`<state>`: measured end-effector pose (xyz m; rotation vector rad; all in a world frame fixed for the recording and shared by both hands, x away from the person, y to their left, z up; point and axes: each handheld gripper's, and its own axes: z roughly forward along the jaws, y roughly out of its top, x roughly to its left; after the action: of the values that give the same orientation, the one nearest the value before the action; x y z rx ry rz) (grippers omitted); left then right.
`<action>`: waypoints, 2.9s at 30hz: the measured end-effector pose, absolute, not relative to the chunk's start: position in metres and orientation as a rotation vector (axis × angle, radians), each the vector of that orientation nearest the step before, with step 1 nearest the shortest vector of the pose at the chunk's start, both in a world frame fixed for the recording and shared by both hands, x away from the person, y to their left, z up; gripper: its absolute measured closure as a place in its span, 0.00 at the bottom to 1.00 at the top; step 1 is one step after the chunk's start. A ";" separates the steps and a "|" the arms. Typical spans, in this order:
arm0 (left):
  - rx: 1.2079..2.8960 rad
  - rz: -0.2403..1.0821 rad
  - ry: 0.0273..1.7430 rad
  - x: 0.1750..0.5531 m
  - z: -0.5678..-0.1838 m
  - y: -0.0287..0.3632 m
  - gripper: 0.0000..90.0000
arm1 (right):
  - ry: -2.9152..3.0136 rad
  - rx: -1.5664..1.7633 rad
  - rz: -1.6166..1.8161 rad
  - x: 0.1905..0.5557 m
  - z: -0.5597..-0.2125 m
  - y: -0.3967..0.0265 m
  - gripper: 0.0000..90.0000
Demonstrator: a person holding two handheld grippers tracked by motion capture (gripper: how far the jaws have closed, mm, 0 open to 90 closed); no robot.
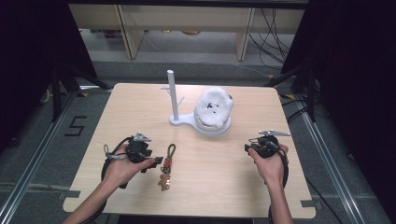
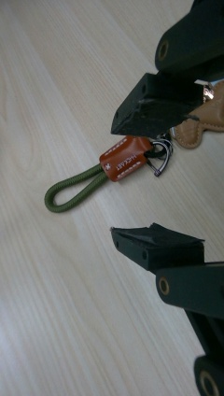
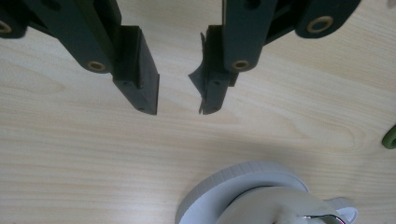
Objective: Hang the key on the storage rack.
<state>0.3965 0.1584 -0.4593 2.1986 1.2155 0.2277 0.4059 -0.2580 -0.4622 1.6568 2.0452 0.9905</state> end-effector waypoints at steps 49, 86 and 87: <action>2.568 0.110 1.329 0.428 -0.481 0.109 0.70 | 2.144 1.683 0.988 0.407 -0.470 -0.250 0.69; 2.183 0.291 1.082 0.391 -0.478 0.180 0.76 | 2.104 1.695 1.018 0.404 -0.467 -0.248 0.67; 2.166 0.302 1.085 0.390 -0.479 0.181 0.76 | 2.107 1.689 1.019 0.404 -0.467 -0.248 0.66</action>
<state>0.3895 0.1807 -0.4787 2.1661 1.0852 0.3022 0.4039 -0.2478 -0.4674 1.6891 2.1066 1.0195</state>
